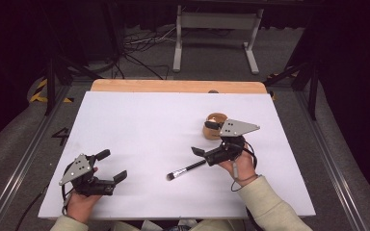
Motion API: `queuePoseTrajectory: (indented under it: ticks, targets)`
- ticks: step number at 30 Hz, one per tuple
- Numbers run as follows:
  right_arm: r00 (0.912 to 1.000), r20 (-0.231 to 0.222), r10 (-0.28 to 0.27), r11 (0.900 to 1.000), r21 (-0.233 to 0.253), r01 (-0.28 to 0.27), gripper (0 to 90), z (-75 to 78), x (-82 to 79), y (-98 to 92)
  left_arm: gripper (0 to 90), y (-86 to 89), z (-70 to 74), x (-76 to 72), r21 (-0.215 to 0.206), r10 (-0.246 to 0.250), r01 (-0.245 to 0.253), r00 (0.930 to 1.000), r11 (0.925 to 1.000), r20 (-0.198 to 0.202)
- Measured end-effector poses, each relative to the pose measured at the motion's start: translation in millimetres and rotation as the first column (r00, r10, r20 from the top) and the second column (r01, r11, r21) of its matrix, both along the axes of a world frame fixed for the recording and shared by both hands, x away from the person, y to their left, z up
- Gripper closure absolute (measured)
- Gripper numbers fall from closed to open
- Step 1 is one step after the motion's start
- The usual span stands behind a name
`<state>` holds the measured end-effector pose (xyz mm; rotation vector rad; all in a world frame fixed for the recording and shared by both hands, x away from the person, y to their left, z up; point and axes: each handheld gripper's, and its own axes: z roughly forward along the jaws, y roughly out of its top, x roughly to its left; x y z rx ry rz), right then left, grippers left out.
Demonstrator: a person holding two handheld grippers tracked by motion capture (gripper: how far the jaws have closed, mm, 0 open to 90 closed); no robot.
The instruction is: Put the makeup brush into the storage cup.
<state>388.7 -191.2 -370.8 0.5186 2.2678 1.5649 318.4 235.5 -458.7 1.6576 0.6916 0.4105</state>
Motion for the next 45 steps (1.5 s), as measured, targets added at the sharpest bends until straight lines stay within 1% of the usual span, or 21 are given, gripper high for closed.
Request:
queuePoseTrajectory:
  ticks: [5, 7, 8, 11, 12, 14, 18, 19, 20, 21, 25, 26, 29, 31, 32, 33, 34, 36, 39, 42, 45]
  targets:
    - [0.9997, -0.018, 0.019, 0.996, -0.090, -0.021, 2.9, 9.3, 3.7, 8.3, 0.6, 0.2, 0.4, -0.2, 0.006, -0.003, 0.003, 1.0000, 1.0000, 0.003]
    - [0.9974, -0.067, 0.027, 0.989, -0.145, -0.037, 2.7, 13.7, 7.0, 13.2, 0.6, 0.3, 0.5, -0.1, 0.005, -0.003, 0.003, 1.0000, 1.0000, 0.008]
    - [0.9977, -0.062, 0.029, 0.986, -0.160, -0.039, 3.1, 15.2, 7.6, 14.4, 0.6, 0.4, 0.6, -0.1, 0.007, -0.004, 0.004, 1.0000, 1.0000, 0.008]
    - [0.9985, -0.043, 0.035, 0.969, -0.244, -0.045, 3.3, 21.1, 7.9, 21.4, 0.6, 0.5, 0.7, -0.2, 0.001, -0.003, 0.003, 1.0000, 1.0000, 0.007]
    - [0.9985, -0.043, 0.035, 0.969, -0.244, -0.045, 3.3, 21.1, 7.9, 21.4, 0.6, 0.5, 0.7, -0.2, 0.001, -0.003, 0.003, 1.0000, 1.0000, 0.007]
    - [0.9974, -0.052, 0.050, 0.948, -0.313, -0.064, 4.3, 24.8, 8.7, 28.2, 0.6, 0.8, 0.7, 0.2, 0.006, -0.006, 0.006, 1.0000, 1.0000, 0.007]
    - [0.9945, -0.080, 0.068, 0.908, -0.408, -0.095, 5.5, 27.2, 10.9, 39.5, 0.6, 0.4, 1.0, -0.2, 0.001, -0.008, 0.008, 0.9999, 1.0000, 0.007]
    - [0.9912, -0.111, 0.073, 0.888, -0.445, -0.115, 5.4, 26.9, 12.6, 44.0, 0.6, 0.5, 1.1, -0.3, 0.002, -0.010, 0.010, 0.9999, 1.0000, 0.007]
    - [0.9912, -0.111, 0.073, 0.888, -0.445, -0.115, 5.4, 26.9, 12.6, 44.0, 0.6, 0.5, 1.3, -0.2, 0.005, -0.009, 0.009, 0.9999, 0.9999, 0.011]
    - [0.9888, -0.129, 0.075, 0.878, -0.462, -0.127, 5.4, 26.4, 13.4, 46.4, 0.6, 0.1, 1.2, -0.1, 0.007, -0.008, 0.008, 0.9999, 0.9999, 0.015]
    - [0.9808, -0.178, 0.079, 0.823, -0.544, -0.165, 4.9, 23.4, 15.9, 55.8, 0.6, -0.6, 0.9, -0.4, 0.000, -0.011, 0.011, 0.9999, 0.9999, 0.007]
    - [0.9802, -0.183, 0.075, 0.817, -0.552, -0.166, 4.9, 23.0, 16.0, 57.0, 0.6, -0.4, 0.9, -0.3, 0.000, -0.011, 0.011, 0.9999, 0.9999, 0.005]
    - [0.9754, -0.206, 0.078, 0.788, -0.587, -0.187, 4.9, 22.2, 18.6, 61.6, 0.6, -0.6, 1.0, -0.3, 0.003, -0.010, 0.010, 0.9999, 0.9999, 0.004]
    - [0.9720, -0.222, 0.077, 0.774, -0.601, -0.198, 4.8, 21.9, 20.0, 63.9, 0.6, -0.7, 1.2, -0.4, 0.006, -0.009, 0.009, 0.9999, 0.9999, 0.004]
    - [0.9694, -0.235, 0.070, 0.766, -0.610, -0.204, 4.6, 21.8, 19.8, 65.3, 0.7, -0.7, 1.6, 0.1, 0.034, 0.000, 0.000, 0.9999, 0.9994, 0.016]
    - [0.9685, -0.238, 0.072, 0.756, -0.621, -0.209, 4.5, 21.4, 20.1, 66.8, 0.9, -1.3, 1.5, -0.2, 0.037, 0.001, -0.001, 0.9999, 0.9993, 0.011]
    - [0.9685, -0.238, 0.072, 0.756, -0.621, -0.209, 4.5, 21.4, 20.1, 66.8, 0.9, -1.3, 1.5, -0.2, 0.037, 0.001, -0.001, 0.9999, 0.9993, 0.011]
    - [0.9661, -0.247, 0.073, 0.736, -0.640, -0.220, 4.3, 20.6, 19.9, 69.7, 0.9, -1.8, 1.5, 0.2, 0.044, 0.002, -0.003, 1.0000, 0.9990, 0.009]
    - [0.9646, -0.254, 0.071, 0.714, -0.663, -0.227, 4.4, 19.6, 20.3, 73.5, 0.9, -2.9, 1.7, 0.6, 0.038, -0.002, 0.002, 1.0000, 0.9993, 0.005]
    - [0.9576, -0.281, 0.062, 0.690, -0.682, -0.245, 5.4, 17.4, 21.8, 77.3, 0.9, -3.5, 2.1, 0.8, 0.034, -0.003, 0.003, 1.0000, 0.9994, 0.007]
    - [0.9560, -0.287, 0.062, 0.673, -0.696, -0.252, 6.2, 15.4, 24.6, 80.8, 0.9, -2.9, 2.3, 0.9, 0.033, -0.006, 0.005, 1.0000, 0.9994, 0.008]
